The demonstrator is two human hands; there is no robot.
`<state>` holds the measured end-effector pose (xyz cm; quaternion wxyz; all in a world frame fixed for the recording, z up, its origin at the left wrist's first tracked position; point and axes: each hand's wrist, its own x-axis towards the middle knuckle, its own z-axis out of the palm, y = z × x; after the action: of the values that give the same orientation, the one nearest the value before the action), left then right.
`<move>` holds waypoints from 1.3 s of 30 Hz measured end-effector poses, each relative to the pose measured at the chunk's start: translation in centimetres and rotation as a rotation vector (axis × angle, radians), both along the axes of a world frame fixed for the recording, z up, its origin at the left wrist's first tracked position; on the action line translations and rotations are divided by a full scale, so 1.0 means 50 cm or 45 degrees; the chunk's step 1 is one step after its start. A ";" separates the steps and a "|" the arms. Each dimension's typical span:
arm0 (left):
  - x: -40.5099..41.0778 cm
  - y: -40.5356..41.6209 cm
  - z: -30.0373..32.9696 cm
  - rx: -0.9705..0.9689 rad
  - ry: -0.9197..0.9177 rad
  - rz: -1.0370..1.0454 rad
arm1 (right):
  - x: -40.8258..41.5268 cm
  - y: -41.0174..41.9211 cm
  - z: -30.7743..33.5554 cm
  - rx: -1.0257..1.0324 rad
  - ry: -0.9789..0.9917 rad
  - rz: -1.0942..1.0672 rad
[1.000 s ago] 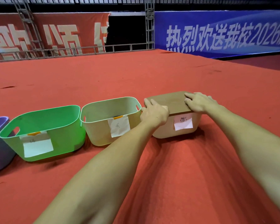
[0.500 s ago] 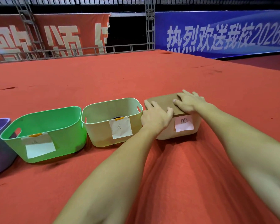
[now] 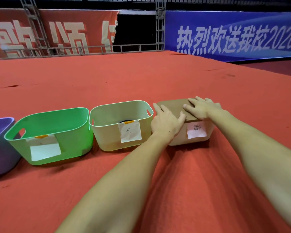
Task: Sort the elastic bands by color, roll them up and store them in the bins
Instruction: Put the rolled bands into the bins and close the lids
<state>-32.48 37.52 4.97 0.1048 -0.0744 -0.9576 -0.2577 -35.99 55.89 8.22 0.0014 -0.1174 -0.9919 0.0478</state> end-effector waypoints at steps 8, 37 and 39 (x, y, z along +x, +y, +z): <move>0.097 -0.051 0.033 -0.127 0.095 -0.080 | 0.037 -0.050 0.002 0.090 0.336 0.016; 0.522 -0.907 0.079 0.040 0.510 0.123 | 0.499 -0.889 -0.058 -1.537 0.758 0.760; 0.557 -0.984 0.063 0.011 0.489 0.186 | 0.517 -0.966 -0.072 -1.585 0.680 0.821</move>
<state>-4.64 -11.67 8.10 0.3041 -0.0521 -0.9219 -0.2345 -10.17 7.57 4.60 0.1614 0.2154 -0.7326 0.6252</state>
